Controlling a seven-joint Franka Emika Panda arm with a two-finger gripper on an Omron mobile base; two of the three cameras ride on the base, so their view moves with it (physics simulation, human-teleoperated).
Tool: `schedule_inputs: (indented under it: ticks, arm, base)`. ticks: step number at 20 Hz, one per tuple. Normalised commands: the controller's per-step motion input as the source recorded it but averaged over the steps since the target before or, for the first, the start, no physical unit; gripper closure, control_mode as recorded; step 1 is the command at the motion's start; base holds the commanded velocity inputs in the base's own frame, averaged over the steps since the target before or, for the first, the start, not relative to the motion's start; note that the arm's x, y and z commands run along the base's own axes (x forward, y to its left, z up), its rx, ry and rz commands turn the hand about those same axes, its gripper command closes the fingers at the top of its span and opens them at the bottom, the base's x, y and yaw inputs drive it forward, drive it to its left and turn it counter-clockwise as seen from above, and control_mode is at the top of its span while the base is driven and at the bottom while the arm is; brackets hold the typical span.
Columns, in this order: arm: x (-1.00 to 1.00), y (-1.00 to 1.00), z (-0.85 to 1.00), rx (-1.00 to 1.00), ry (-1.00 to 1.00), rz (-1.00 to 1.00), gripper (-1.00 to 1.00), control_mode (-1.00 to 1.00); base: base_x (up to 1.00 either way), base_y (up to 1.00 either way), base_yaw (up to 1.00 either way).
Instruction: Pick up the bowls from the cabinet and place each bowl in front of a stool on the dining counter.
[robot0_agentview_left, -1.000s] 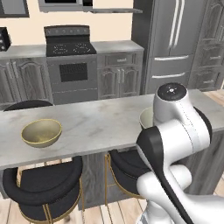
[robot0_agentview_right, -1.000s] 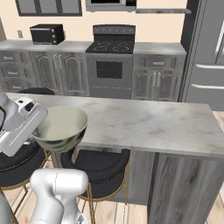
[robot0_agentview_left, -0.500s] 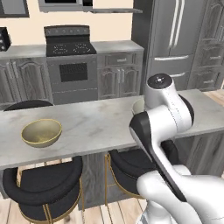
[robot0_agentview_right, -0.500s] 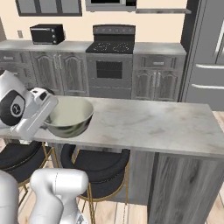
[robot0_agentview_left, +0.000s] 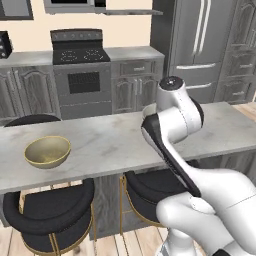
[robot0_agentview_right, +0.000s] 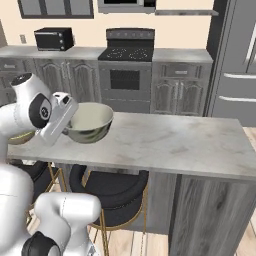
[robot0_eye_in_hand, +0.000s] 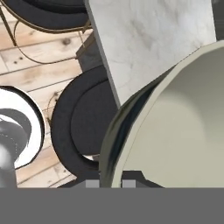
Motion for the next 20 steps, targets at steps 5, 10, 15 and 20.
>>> schedule_inputs:
  ticks: [5, 10, 15, 20]
  arm:
    - [0.88, -0.15, -0.65, -0.05, 0.02, 0.0, 1.0, -1.0]
    - [0.93, -0.15, -0.89, -0.08, 0.0, 0.0, 1.0, -1.0]
    - [0.81, 0.0, -0.78, -0.08, 0.0, -0.01, 1.0, -1.0]
    - [0.66, 0.0, -0.54, -0.02, 0.0, 0.0, 1.0, -1.0]
  base:
    - [0.0, 0.0, 0.0]
    - [0.0, 0.0, 0.0]
    - [0.0, 0.0, 0.0]
    - [0.0, 0.0, 0.0]
